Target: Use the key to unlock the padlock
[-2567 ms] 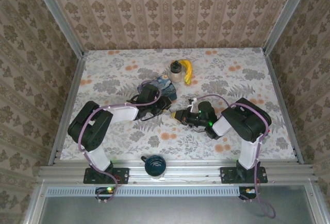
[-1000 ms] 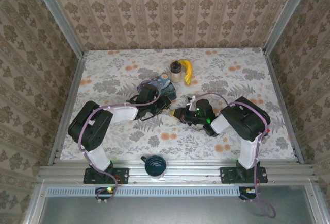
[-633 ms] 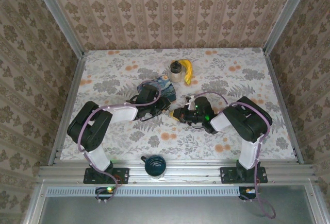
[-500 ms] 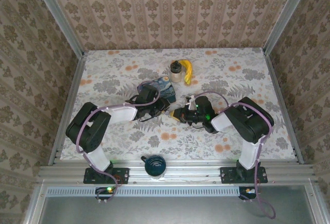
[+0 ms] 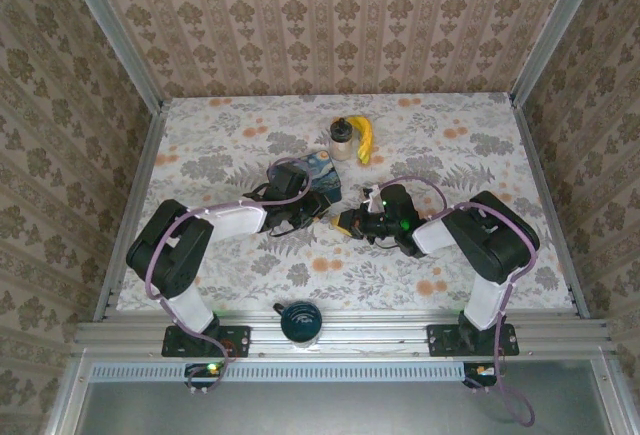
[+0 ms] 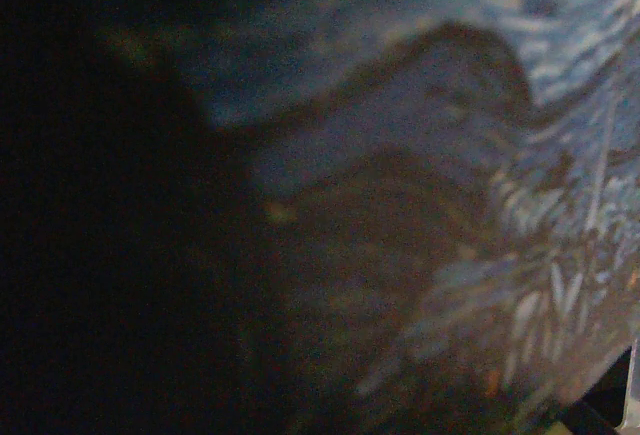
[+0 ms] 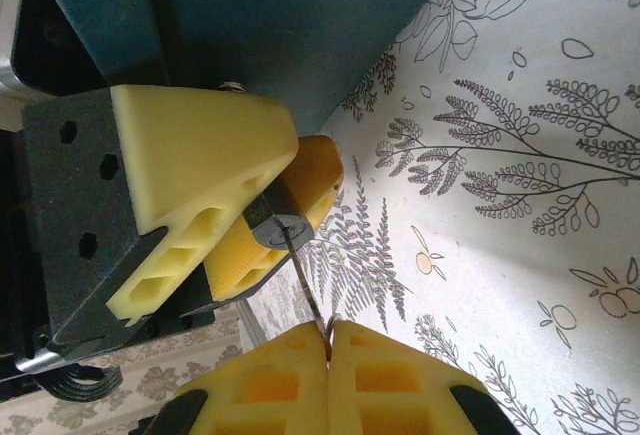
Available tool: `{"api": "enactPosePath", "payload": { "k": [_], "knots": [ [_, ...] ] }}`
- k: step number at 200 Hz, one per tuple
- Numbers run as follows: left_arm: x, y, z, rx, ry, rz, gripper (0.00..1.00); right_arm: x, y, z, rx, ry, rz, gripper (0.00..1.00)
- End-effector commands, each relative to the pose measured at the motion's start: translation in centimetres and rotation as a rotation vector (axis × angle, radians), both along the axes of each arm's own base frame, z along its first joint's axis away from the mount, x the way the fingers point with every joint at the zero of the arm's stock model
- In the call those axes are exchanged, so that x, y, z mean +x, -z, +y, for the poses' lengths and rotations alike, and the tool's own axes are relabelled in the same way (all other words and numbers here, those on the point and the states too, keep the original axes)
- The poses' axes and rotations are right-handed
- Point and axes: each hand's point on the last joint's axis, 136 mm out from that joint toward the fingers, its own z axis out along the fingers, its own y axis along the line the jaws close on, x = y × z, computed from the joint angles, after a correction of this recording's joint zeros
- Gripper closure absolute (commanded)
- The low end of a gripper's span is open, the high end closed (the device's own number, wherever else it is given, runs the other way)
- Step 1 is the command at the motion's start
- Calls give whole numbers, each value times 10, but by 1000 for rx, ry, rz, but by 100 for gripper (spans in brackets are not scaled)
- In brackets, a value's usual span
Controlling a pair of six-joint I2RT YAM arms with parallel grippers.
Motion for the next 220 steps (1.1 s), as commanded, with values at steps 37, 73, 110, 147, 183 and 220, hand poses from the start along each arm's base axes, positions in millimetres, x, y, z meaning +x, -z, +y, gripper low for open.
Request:
{"api": "enactPosePath", "payload": {
  "k": [37, 73, 110, 147, 183, 220],
  "knots": [
    [-16, 4, -11, -27, 1, 119, 85, 17, -3, -6, -50, 115, -32, 100],
    [-15, 7, -15, -27, -4, 128, 85, 21, -5, -4, -49, 159, -47, 100],
    [-15, 9, -21, -28, 1, 130, 85, 26, -8, -1, -37, 197, -68, 100],
    [-16, 10, -29, -41, 12, 134, 84, 34, -11, 7, 30, 221, -87, 100],
    [-14, 4, -31, -48, 15, 125, 85, 37, -3, 9, 63, 225, -103, 100],
    [-15, 2, -30, -34, 22, 127, 84, 38, -2, 10, 88, 199, -166, 100]
  ]
}}
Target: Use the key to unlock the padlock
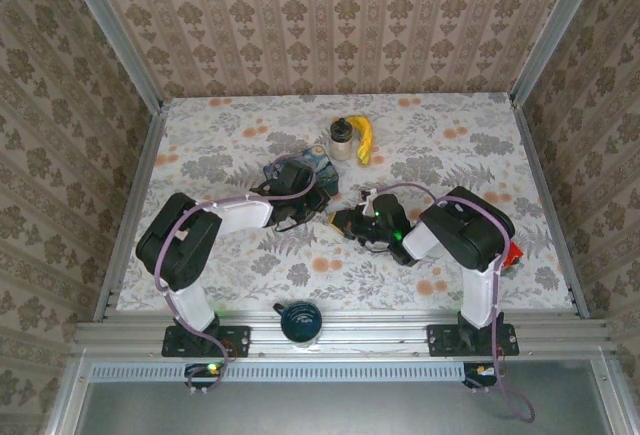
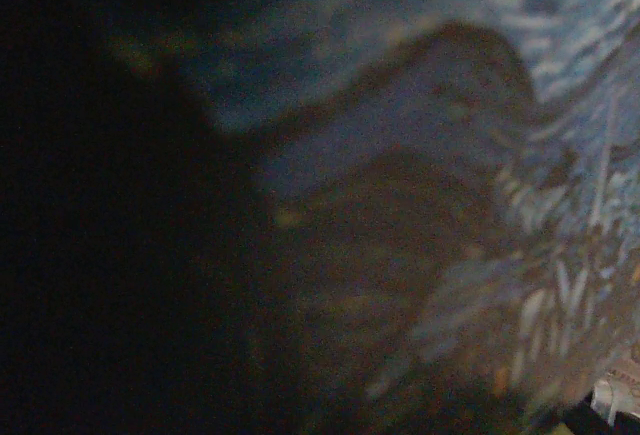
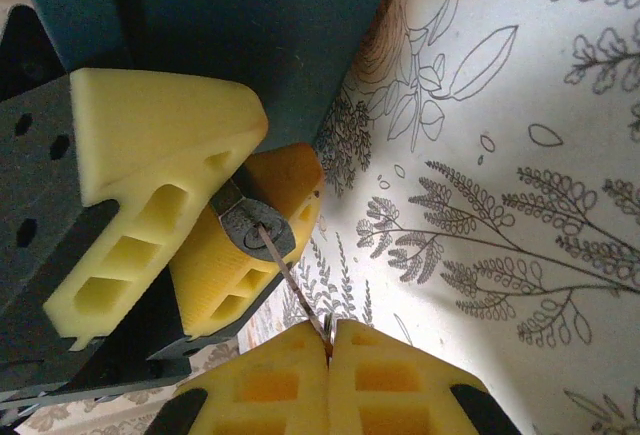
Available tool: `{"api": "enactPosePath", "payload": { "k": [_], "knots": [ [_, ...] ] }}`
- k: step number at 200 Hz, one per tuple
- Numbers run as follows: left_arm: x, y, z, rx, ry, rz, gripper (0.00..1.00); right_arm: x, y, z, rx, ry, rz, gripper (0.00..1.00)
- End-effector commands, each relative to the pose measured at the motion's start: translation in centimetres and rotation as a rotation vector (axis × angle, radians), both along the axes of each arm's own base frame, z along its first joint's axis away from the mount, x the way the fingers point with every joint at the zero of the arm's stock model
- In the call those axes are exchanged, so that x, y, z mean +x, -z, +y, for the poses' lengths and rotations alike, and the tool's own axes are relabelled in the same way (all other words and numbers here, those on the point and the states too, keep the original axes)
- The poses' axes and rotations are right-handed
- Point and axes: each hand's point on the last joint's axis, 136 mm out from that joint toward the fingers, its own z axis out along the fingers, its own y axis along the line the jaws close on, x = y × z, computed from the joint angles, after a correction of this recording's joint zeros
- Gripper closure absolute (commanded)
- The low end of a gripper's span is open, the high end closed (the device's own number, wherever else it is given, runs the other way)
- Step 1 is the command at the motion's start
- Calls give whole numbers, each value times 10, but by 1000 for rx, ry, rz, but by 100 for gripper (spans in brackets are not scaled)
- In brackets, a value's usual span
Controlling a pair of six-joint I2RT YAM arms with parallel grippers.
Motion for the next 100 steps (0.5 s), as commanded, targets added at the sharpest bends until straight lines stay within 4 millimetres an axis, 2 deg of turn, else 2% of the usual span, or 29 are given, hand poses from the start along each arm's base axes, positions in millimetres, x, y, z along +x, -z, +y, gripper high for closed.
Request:
{"api": "enactPosePath", "payload": {
  "k": [1, 36, 60, 100],
  "knots": [
    [-37, -4, -29, -85, 106, 138, 84, 19, -18, -2, 48, 53, -116, 100],
    [-37, -2, -26, -82, 102, 144, 85, 20, -10, -14, 30, 66, -118, 100],
    [-38, 0, -22, -77, 95, 152, 86, 23, -13, -23, 35, 75, -118, 100],
    [-37, 1, -17, -68, 85, 154, 86, 23, -16, -24, 31, 53, -102, 100]
  ]
}}
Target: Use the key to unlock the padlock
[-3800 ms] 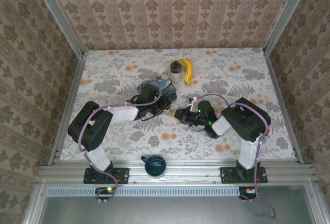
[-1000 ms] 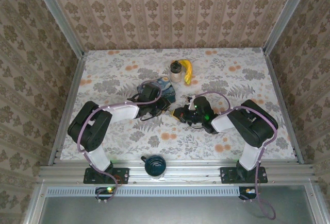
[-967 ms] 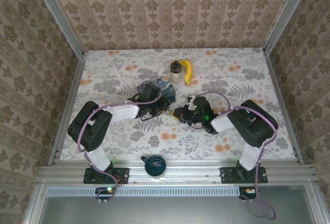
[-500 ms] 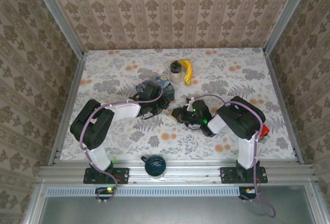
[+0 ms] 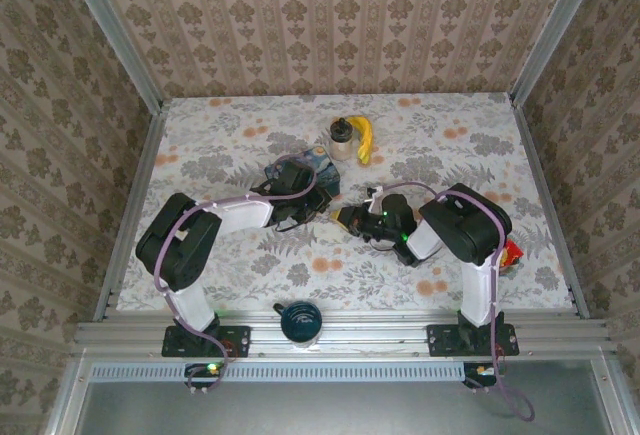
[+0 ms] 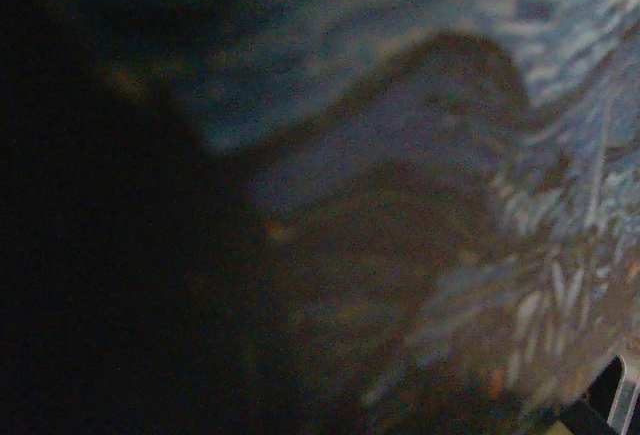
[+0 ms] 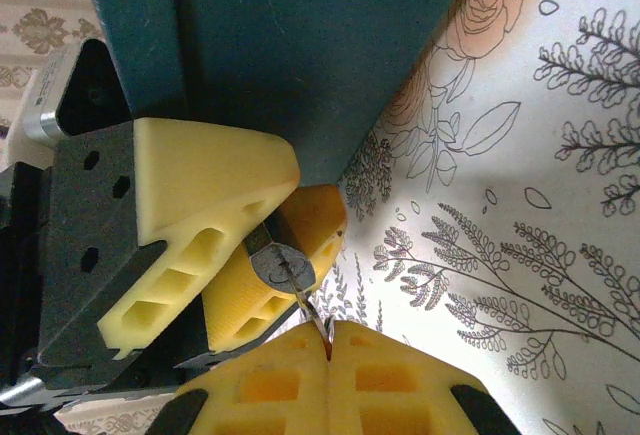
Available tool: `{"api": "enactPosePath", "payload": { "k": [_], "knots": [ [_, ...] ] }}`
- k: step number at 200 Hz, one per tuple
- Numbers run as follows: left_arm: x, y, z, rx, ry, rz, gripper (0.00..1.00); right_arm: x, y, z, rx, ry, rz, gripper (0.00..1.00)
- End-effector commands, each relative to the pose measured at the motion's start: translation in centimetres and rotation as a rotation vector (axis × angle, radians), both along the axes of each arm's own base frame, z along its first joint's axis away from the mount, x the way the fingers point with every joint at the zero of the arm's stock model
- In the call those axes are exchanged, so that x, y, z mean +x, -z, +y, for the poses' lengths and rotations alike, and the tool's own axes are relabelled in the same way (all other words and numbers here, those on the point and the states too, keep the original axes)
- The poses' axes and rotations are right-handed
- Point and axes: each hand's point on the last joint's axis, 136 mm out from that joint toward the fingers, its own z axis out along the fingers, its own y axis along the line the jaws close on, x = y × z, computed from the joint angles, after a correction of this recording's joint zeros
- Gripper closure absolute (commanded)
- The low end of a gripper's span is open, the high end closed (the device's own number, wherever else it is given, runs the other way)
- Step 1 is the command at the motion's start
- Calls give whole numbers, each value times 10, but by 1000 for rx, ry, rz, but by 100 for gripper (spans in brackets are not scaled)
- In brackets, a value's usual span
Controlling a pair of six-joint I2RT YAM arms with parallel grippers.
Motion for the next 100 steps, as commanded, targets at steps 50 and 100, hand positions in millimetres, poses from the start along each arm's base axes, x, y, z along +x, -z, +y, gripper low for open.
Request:
{"api": "enactPosePath", "payload": {
  "k": [50, 100],
  "knots": [
    [-32, 1, -19, -65, 78, 139, 86, 13, -3, -8, -32, 45, -16, 100],
    [-32, -1, -23, -71, 95, 140, 86, 23, -5, -4, -66, 34, -58, 100]
  ]
}}
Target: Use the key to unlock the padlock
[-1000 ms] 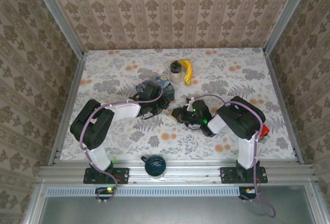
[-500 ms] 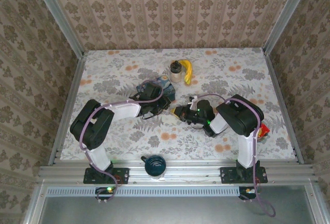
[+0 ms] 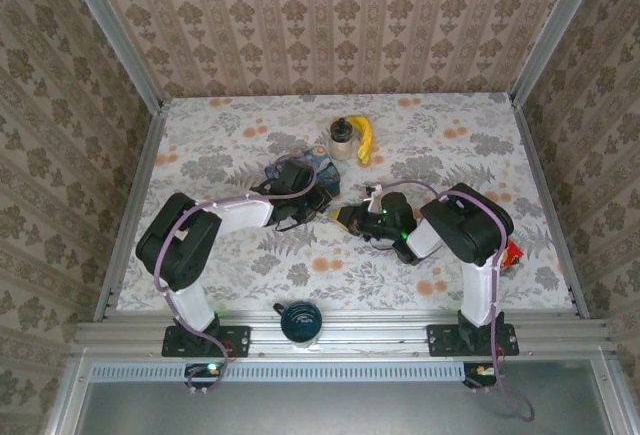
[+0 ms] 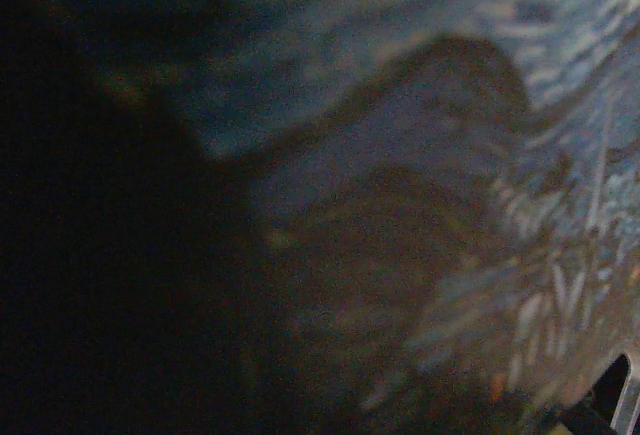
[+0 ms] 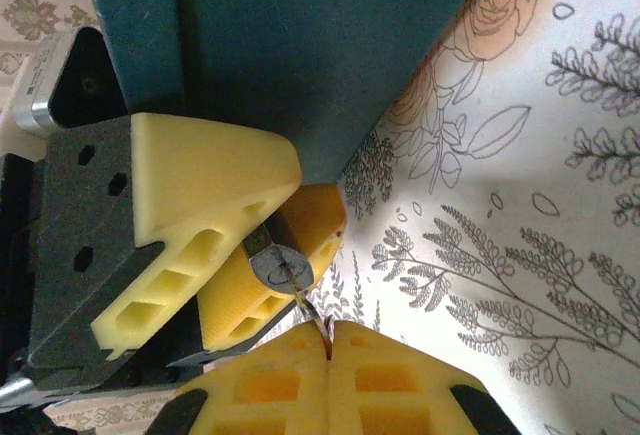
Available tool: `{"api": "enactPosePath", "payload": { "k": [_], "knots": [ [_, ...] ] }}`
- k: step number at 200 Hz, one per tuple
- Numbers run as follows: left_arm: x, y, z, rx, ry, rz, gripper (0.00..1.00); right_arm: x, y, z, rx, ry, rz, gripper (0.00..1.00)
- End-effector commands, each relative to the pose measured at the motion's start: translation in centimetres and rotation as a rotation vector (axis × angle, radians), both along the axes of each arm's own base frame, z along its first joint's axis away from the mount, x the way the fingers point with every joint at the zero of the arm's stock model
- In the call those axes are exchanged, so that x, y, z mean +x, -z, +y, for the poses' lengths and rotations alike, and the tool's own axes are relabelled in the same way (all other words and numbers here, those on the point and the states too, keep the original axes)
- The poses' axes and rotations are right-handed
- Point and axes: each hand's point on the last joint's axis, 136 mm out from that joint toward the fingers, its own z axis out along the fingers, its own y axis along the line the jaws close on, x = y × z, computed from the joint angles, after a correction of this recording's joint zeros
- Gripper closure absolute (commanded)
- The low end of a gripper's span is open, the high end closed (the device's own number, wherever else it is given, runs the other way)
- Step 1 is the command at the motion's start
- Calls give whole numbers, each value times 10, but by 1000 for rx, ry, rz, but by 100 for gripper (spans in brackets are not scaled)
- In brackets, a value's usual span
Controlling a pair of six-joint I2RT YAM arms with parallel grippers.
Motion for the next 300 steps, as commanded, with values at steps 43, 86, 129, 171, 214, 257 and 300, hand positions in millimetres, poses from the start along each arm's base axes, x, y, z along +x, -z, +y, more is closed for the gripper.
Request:
{"api": "enactPosePath", "payload": {
  "k": [43, 86, 129, 171, 214, 257, 300],
  "knots": [
    [-33, -1, -25, -79, 102, 136, 86, 34, -20, -5, -29, 56, -94, 100],
    [-33, -3, -28, -91, 109, 133, 86, 44, -29, -2, -11, 62, -115, 100],
    [-35, -5, -32, -94, 125, 127, 86, 51, -44, -2, 24, 71, -181, 100],
    [-37, -7, -33, -96, 140, 122, 86, 58, -48, -4, 26, 71, -215, 100],
    [-42, -7, -38, -100, 163, 127, 86, 63, -51, -1, -36, 45, -261, 100],
    [-44, -5, -40, -104, 173, 133, 86, 64, -62, -7, -197, 30, -325, 100],
    [-49, -1, -47, -117, 192, 150, 87, 77, -69, -6, -194, 64, -307, 100]
  ]
}}
